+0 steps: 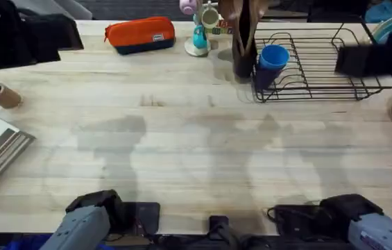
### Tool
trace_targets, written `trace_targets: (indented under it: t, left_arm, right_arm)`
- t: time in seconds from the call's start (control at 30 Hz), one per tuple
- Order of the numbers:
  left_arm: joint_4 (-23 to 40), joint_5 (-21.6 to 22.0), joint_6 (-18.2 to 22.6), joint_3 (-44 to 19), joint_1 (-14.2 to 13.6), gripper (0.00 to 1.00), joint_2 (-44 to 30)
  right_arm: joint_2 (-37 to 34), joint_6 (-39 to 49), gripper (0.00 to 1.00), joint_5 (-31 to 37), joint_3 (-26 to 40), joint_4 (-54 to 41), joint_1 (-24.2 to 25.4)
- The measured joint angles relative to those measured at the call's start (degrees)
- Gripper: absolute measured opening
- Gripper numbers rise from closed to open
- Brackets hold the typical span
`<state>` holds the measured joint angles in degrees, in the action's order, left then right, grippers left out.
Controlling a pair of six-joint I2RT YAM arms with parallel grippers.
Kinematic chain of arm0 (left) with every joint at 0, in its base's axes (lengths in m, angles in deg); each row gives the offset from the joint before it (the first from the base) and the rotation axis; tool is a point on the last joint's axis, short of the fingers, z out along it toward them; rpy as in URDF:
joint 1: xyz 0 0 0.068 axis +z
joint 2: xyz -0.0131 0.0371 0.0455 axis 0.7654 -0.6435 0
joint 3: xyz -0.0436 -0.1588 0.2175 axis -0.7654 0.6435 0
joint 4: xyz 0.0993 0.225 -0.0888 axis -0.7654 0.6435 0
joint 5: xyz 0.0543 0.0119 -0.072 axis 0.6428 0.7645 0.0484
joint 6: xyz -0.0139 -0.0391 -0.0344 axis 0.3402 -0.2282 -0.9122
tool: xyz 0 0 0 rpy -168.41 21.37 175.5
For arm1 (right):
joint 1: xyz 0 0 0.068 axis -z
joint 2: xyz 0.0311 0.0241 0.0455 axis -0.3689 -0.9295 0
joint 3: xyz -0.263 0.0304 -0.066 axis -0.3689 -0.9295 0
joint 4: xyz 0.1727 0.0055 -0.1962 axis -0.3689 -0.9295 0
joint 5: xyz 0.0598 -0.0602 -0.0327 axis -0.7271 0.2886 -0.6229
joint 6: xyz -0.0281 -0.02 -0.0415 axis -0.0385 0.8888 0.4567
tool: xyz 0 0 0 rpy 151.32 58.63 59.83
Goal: Pick up the cup on the table and put them onto the rack.
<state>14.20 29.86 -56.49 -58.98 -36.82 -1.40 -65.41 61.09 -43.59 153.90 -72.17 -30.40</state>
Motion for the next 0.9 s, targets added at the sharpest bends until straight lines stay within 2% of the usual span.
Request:
trace_targets:
  t: [0.17,0.27,0.5,0.73,0.9]
  left_arm:
    - [0.0,0.0,0.0,0.0,0.0,0.993,0.0]
    - [0.0,0.0,0.0,0.0,0.0,0.994,0.0]
    - [0.0,-2.6,0.0,0.0,0.0,0.994,0.0]
    - [0.0,-7.9,0.0,0.0,0.0,0.994,0.0]
    - [0.2,-9.7,0.0,0.0,-0.3,0.994,0.0]
  right_arm:
    - [5.3,-0.9,0.993,0.5,-7.8,0.0,0.0]
    - [5.9,-3.7,0.993,0.5,-9.8,-0.1,0.0]
    - [5.8,-9.4,0.993,0.5,-10.3,0.7,0.0]
    - [5.8,-10.8,0.993,0.5,-10.3,1.1,0.0]
    - [5.8,-11.1,0.993,0.5,-10.3,1.5,0.0]
